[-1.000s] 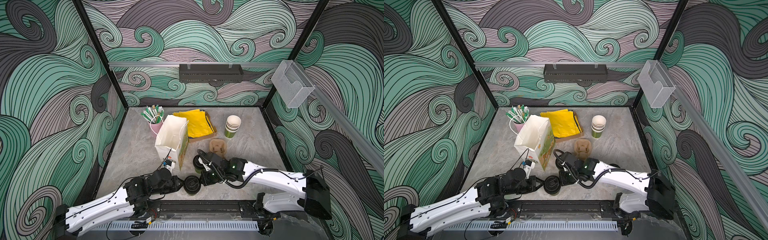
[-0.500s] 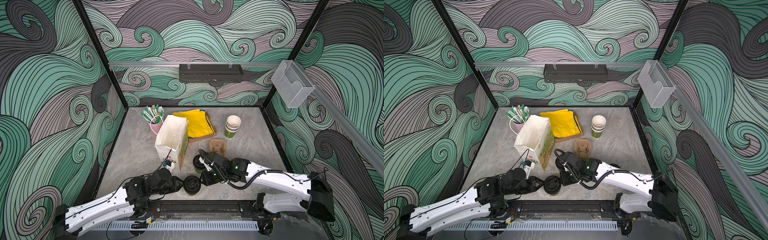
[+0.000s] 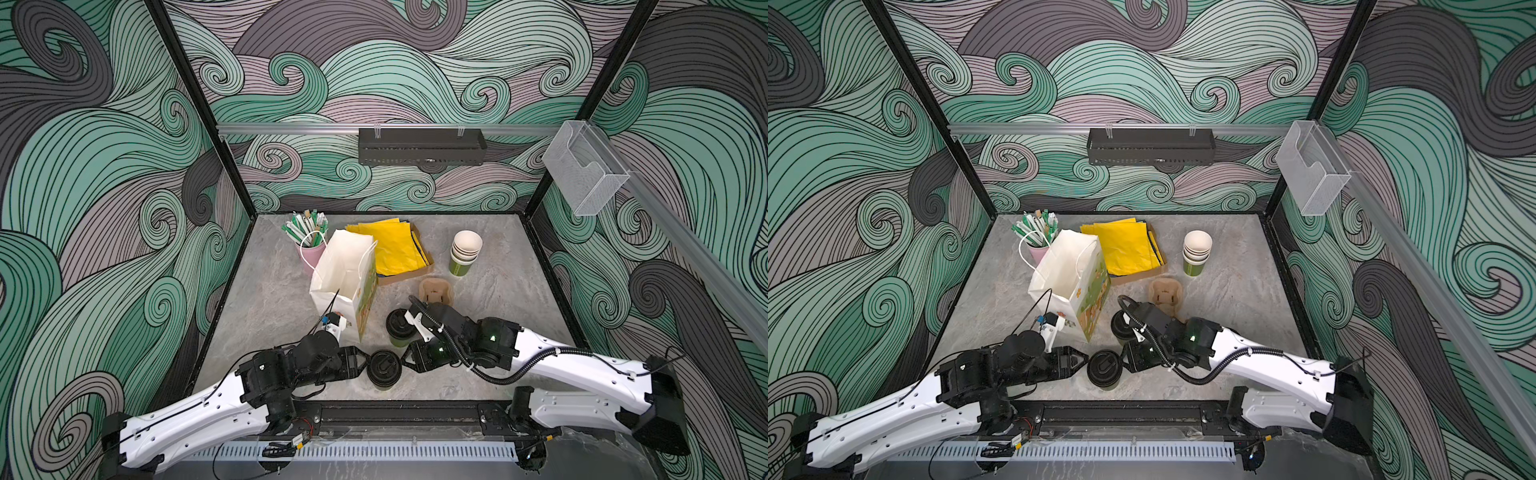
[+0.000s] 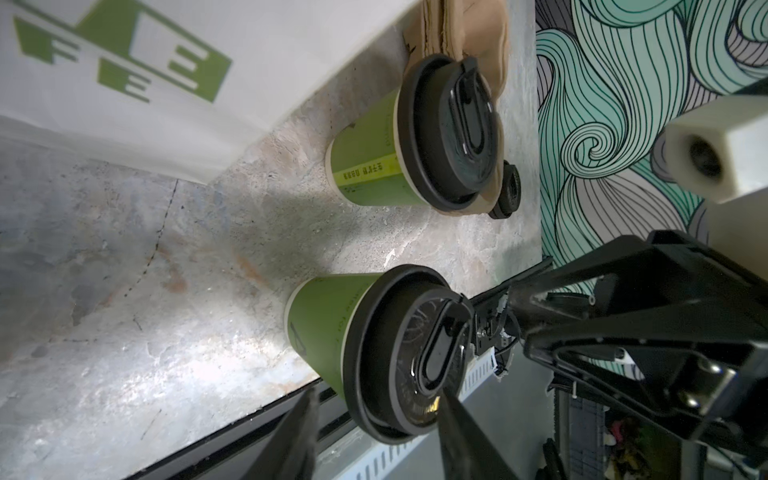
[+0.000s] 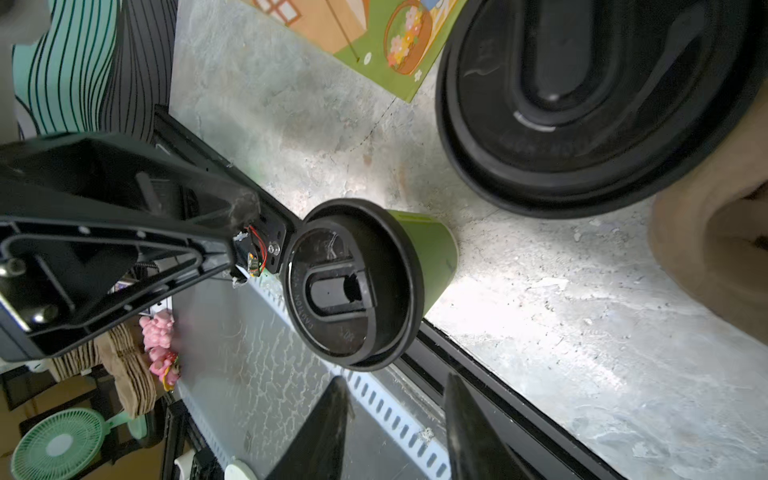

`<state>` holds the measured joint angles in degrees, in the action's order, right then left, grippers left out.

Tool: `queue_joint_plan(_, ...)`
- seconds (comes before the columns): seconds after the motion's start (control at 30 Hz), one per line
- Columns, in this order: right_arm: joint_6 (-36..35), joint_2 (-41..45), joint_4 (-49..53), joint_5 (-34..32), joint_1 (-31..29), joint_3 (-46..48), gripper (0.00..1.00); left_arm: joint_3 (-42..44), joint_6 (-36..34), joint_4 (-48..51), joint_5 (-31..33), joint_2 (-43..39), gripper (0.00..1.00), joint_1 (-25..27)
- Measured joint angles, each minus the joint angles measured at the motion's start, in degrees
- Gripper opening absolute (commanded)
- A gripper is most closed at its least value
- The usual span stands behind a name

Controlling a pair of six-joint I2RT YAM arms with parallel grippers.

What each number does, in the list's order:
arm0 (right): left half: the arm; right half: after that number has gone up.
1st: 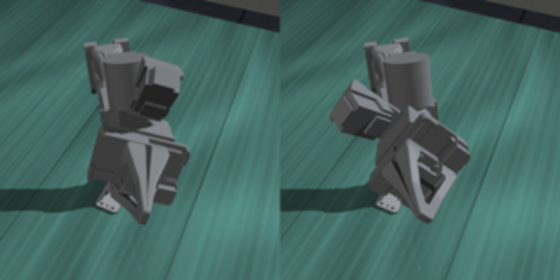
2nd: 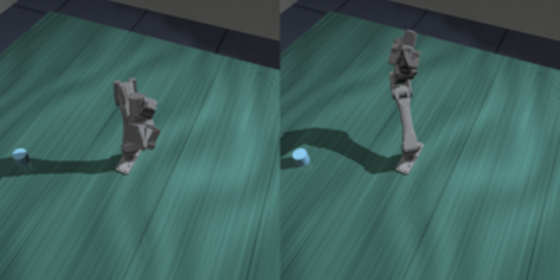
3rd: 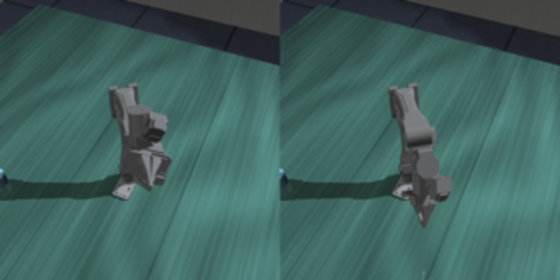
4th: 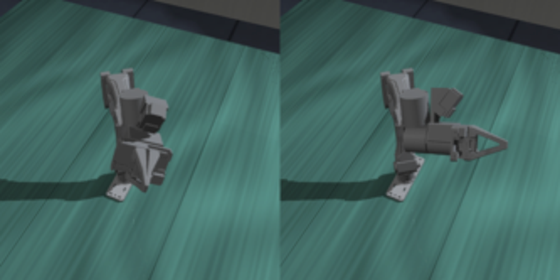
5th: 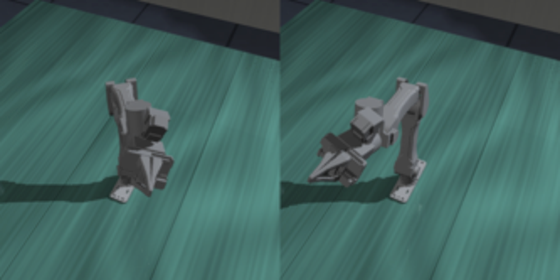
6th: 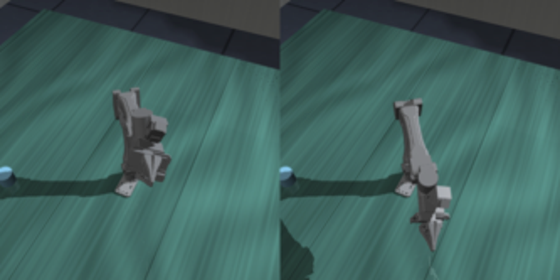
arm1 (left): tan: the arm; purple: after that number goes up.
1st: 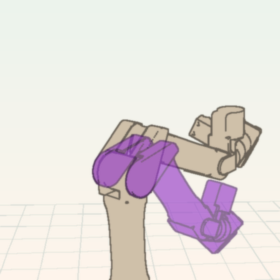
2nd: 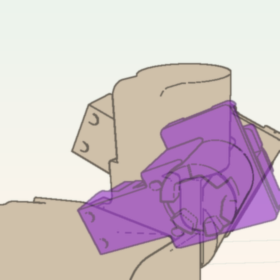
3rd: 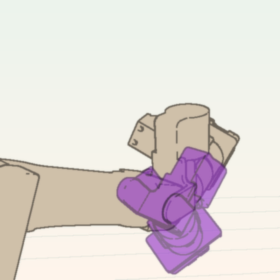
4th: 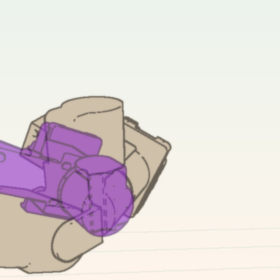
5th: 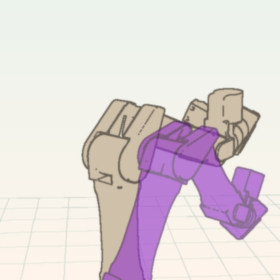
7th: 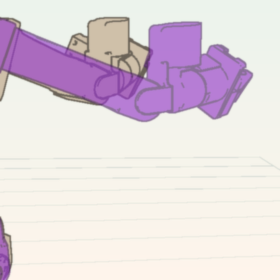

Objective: Pack the takeout coffee

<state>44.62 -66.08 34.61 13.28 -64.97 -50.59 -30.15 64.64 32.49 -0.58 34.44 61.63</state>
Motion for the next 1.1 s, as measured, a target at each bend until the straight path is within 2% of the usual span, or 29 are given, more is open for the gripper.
queue_joint_plan(0.13, 0.85, -0.66, -0.57, 1.84, -2.36, 1.38, 0.49, 0.68, -0.26, -2.64, -1.38, 1.44, 0.58, 0.00)
queue_joint_plan(0.43, 2.16, -4.26, -4.17, 3.65, -2.69, 3.32, 0.48, 1.29, -0.63, -4.31, -2.49, 4.04, 0.54, 0.00)
queue_joint_plan(0.7, 2.36, -6.19, -5.18, 3.50, -2.69, 3.48, 0.46, 1.97, -0.61, -5.25, -2.86, 5.99, 0.52, 0.00)
queue_joint_plan(1.1, 2.47, -6.99, -4.28, 2.49, -3.02, 2.67, 0.43, 3.63, 0.15, -6.84, -3.08, 6.36, 0.44, 0.00)
